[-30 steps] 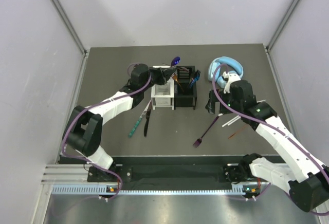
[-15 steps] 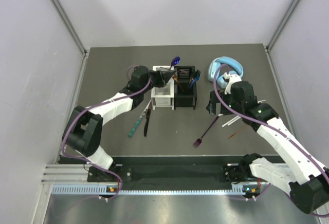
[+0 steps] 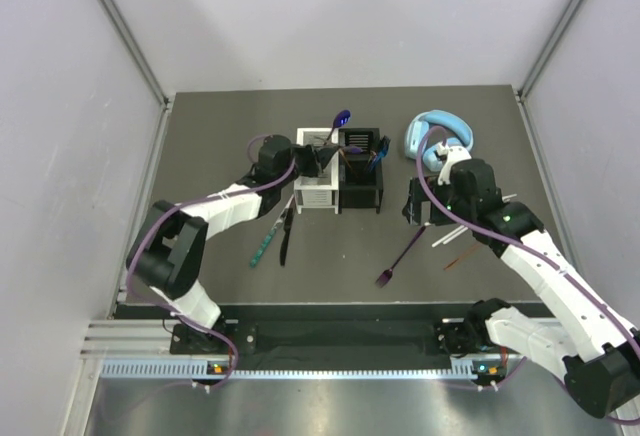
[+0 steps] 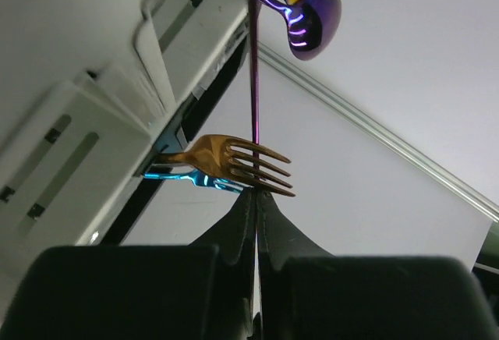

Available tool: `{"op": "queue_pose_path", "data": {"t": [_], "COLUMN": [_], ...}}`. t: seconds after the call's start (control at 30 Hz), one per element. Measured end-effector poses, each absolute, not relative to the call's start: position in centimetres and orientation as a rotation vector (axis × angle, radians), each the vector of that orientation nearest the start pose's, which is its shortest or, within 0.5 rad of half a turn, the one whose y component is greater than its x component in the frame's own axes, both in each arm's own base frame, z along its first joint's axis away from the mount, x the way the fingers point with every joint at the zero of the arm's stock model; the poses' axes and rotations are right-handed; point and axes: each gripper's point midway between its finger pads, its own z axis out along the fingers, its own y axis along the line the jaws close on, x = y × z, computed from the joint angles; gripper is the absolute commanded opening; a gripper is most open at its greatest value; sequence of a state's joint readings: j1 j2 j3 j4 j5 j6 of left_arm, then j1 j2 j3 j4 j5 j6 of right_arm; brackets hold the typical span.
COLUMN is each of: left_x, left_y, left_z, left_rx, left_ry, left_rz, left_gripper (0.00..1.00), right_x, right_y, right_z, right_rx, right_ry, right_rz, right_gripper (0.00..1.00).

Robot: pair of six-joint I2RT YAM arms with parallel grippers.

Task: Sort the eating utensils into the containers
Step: Place the spoon in the container.

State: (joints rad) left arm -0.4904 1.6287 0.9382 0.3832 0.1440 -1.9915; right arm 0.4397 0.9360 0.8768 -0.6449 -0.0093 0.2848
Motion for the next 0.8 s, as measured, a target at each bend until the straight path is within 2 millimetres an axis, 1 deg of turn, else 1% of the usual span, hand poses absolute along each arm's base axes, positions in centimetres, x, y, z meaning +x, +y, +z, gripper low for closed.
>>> {"op": "queue_pose_path", "data": {"t": [0.13,0.23,0.3,0.6,0.8], "left_x": [41.7,42.0,42.4,44.1,45.0], "left_y": [-29.4,-29.7,-29.6,-27.3,-25.9], "left_z": [19.9,20.1,20.3,20.9,20.9], "left_rx": [-1.505,-1.492,-1.492,-1.504,-1.518], "left_ry": [1.802,1.803,1.798,1.729,1.691], "left_rz": [-1.669,-1.688,-1.693,-1.694,-1.684], "left_gripper": [0.00,0.00,0.00,0.00,0.00], "right_x": [24.4,24.5,24.5,24.5,24.3], "right_y": [12.8,12.8,12.8,12.8,12.7], "right_z": [18.0,18.0,18.0,17.9,17.2], "right_rx": [-0.179,-0.171,-0.169,-0.157,-0.148], "right_ry": [2.297,2.297,2.297,2.299,2.318], "right_rz": [0.380,0.377,0.377,0.379,0.377], "right_gripper": [1.00,1.00,1.00,1.00,1.00]}}
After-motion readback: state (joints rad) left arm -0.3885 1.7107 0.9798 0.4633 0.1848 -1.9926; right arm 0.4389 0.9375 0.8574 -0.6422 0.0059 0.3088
